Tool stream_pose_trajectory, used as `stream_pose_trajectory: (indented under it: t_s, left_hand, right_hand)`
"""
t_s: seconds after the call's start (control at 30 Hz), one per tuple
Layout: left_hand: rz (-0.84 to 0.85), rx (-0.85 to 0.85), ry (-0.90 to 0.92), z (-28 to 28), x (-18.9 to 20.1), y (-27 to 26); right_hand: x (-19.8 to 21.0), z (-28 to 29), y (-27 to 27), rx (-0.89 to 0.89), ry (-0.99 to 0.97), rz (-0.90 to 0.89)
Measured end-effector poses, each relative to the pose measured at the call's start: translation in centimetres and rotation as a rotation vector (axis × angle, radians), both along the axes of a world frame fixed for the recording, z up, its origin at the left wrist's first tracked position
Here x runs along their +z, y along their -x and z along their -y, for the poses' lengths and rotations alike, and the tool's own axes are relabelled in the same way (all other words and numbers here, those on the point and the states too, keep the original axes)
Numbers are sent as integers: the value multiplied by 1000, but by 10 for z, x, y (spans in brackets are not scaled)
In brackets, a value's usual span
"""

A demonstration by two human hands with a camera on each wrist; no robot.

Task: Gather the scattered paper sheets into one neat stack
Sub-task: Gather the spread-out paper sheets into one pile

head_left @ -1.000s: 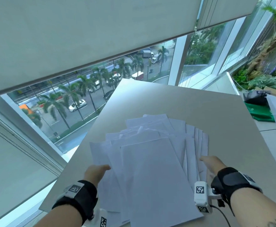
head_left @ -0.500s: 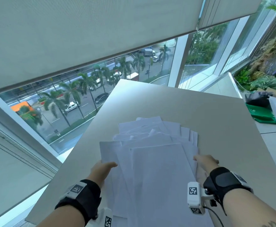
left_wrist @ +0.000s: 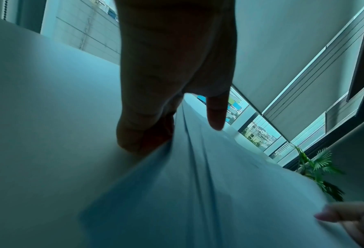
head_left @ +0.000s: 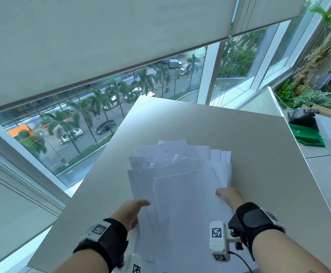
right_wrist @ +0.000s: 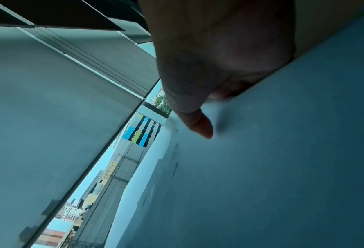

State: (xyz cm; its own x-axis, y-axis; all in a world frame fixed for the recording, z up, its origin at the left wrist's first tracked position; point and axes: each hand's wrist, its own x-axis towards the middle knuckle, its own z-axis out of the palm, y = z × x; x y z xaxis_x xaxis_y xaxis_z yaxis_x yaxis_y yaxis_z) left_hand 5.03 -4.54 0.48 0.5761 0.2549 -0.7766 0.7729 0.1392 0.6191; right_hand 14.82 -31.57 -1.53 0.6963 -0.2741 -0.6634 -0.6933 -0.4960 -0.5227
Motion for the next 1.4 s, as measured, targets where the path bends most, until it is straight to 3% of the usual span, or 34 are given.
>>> stream_pose_trajectory:
  t_s: [0.13,0.23,0.43,0.6,0.73,0.8,1.0,1.2,1.4]
  left_hand:
    - [113,-102,-30,4,-7,4]
    - [101,-98,-139,-4,-18,5]
    - [87,-68,-165,-34,-54,30]
    - [29,-39,-148,-30,-17,54]
    - [98,70,-282,-31,-12,61]
    - [121,93,-250,-29,-8,63]
    - [89,-33,-112,-25,-5,64]
    - [63,-124,-55,-29,-14,78]
    - [174,44,-211,-30,-25,78]
  right_hand:
    - [-5,-7,22,56,-52,46]
    - [1,-7,35,94,-117,110]
    - [5,-22,65,237,-168,119]
    - [0,-30,76,268,-143,69]
    - [0,-30,71,156,-104,123]
    - [-4,-29,70,162,-95,117]
    - [7,-30,80,368,-213,17]
    - [6,-20,84,497,-115,-51]
    - [13,-34,89,620,-49,-1]
